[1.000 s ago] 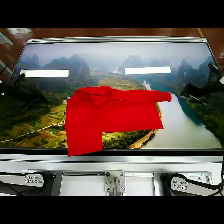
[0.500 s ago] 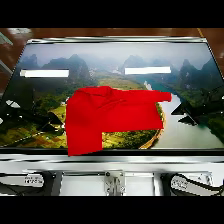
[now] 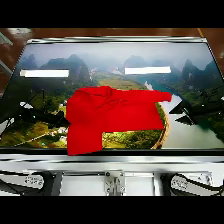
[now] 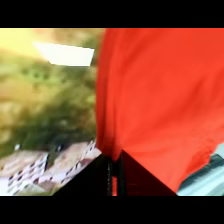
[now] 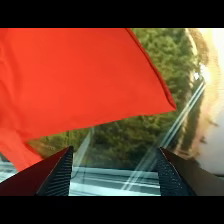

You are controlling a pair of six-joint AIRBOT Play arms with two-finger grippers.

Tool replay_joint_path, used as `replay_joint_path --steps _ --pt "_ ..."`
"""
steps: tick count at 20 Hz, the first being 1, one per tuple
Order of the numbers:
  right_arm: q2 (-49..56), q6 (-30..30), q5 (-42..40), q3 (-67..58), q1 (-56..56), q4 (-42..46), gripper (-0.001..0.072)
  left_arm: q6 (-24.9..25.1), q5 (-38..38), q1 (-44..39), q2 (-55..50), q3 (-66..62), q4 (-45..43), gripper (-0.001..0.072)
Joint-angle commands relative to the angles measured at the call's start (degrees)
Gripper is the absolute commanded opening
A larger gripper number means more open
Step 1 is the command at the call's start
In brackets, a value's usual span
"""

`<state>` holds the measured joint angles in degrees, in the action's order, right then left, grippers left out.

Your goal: Fold the shirts.

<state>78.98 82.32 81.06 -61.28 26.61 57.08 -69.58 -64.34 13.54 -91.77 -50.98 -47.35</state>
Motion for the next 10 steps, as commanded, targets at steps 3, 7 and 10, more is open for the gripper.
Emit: replay_joint_path --steps 3,7,10 --pt "0.94 2.12 -1.20 6.32 -1.99 6.71 0.0624 3.63 -5.55 -0.90 -0.15 -0.68 1.18 0.0041" --pt "5.81 -0.98 -9.20 9.38 -2.60 -4.28 0.0624 3.58 -6.43 -0.28 3.15 -0.79 1.11 0.0040" --pt "8.44 -0.22 -13.16 9.38 -2.80 -4.26 0.0624 3.58 -6.40 -0.48 7.17 -0.79 1.11 0.0040"
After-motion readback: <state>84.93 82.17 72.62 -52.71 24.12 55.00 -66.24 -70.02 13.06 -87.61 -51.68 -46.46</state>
